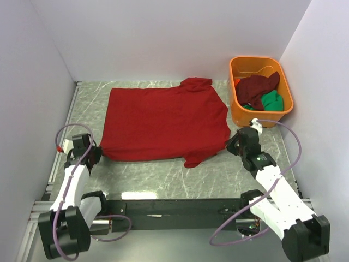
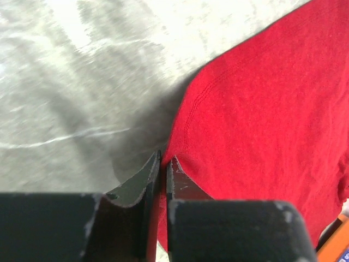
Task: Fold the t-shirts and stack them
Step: Fold the tshirt
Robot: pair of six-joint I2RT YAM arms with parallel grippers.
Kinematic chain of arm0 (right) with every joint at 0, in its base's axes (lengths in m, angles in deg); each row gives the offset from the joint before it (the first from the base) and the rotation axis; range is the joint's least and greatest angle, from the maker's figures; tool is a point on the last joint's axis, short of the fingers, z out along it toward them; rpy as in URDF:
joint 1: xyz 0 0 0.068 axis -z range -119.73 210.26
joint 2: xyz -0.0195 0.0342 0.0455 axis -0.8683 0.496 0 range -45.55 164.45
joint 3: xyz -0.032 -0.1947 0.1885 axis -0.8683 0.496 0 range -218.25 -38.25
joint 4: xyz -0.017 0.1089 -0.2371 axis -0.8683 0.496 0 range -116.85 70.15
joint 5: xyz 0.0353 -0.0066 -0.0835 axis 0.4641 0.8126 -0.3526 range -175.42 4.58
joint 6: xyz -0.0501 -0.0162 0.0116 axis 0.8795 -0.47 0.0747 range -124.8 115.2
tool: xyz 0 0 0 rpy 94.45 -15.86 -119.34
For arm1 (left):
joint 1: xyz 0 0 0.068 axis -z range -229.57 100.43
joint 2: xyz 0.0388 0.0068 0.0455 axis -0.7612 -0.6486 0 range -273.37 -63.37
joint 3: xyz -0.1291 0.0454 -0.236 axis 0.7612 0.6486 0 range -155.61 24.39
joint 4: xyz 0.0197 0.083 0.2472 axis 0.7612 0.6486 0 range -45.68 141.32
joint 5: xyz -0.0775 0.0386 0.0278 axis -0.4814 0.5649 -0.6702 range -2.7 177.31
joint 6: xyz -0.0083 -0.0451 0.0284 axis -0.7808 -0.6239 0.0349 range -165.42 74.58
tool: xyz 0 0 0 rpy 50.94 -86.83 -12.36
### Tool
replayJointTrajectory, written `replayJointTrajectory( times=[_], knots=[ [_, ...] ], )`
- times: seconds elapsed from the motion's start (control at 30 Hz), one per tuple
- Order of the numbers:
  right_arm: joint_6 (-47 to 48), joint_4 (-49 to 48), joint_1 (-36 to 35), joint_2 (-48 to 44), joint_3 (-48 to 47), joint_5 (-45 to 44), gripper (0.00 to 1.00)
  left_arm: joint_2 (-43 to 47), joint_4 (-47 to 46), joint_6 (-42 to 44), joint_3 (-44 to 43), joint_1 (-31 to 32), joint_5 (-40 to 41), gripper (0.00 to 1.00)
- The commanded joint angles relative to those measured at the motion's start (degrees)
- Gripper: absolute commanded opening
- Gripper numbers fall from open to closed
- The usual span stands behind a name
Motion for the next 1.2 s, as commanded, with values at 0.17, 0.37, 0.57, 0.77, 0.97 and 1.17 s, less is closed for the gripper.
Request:
replayJointTrajectory(
  times=[0.17, 0.37, 0.57, 0.77, 0.97, 1.17],
  knots=[
    [0.5, 1.5, 0.4, -0.2, 1.0, -0.1, 0.00, 3.9, 3.0, 1.3, 3.4, -0.2, 2.7, 0.17],
    [1.5, 0.6, 0.5, 4.8, -2.3, 0.5, 0.01, 0.4, 2.1, 2.4, 1.2, 0.4, 3.5, 0.47],
    [2.2, 1.3, 0.4, 4.9, -2.4, -0.2, 0.04, 3.0, 9.3, -0.9, 1.8, 1.8, 10.2, 0.71],
    [4.1, 2.1, 0.4, 5.6, -4.3, -1.6, 0.11, 3.3, 15.8, -9.4, 1.9, 8.8, 15.1, 0.76],
    [6.1, 1.9, 0.4, 7.5, -5.8, -1.3, 0.14, -1.0, 24.9, -15.2, -3.4, 13.8, 20.8, 0.74],
    [6.8, 1.1, 0.4, 6.9, -5.1, 0.6, 0.14, -6.3, 27.5, -18.8, -5.9, 15.5, 23.0, 0.57]
  ],
)
